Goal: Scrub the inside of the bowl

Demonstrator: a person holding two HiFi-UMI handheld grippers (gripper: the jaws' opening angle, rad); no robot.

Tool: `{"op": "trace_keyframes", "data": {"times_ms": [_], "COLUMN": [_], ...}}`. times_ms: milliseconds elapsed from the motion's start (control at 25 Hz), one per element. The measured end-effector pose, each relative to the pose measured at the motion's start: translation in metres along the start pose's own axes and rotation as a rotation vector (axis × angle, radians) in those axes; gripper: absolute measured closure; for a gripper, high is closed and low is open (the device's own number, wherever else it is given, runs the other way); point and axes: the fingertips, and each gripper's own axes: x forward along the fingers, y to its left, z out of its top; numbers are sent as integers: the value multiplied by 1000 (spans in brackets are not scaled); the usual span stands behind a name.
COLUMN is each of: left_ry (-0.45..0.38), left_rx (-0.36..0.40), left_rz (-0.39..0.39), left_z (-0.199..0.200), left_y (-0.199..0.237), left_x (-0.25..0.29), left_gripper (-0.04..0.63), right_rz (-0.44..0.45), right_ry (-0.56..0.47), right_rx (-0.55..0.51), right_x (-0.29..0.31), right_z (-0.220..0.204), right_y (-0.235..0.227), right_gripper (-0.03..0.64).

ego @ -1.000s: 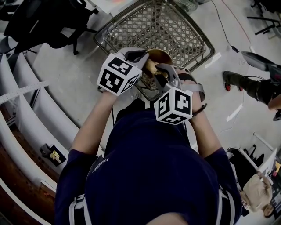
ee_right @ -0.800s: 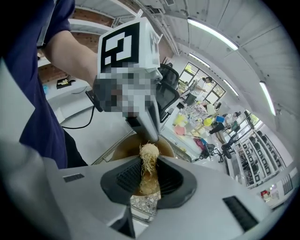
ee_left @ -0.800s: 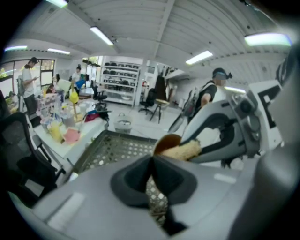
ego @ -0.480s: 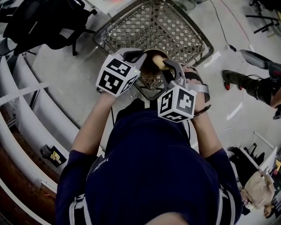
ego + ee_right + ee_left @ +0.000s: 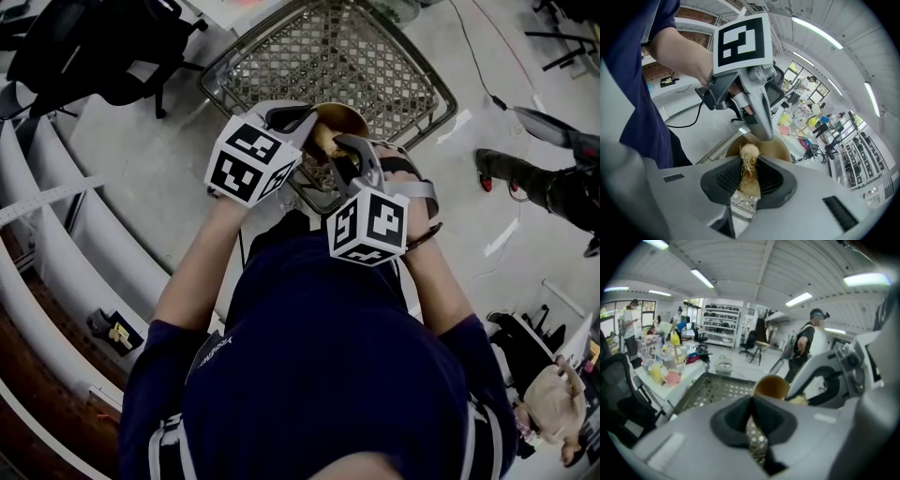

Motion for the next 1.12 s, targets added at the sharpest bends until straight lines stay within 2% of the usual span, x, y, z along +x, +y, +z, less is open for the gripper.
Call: {"op": "trace_keyframes", "data": {"times_ms": [200,400,920,1120], "left_ry": [-10,-4,-39,-36], "left_rx": [-14,-23,-24,-32], "left_rz": [-15,-8,8,-8], "left_z": [1,-5,4,1], "left_y": [-2,3,9,4], "left_x": [0,-1,-6,-6], "left_gripper": [584,584,584,584], "right_rz": [-75,-104,-14,-49], "right_ry": [0,24,36,44], "right_rx": [11,10,-43,-50], "right_x": [-3,-7,-2,-6], "right_z": [0,-6,-4,-3], "right_y": [-26,-38,3,-11], "right_gripper": [548,546,548,548]}}
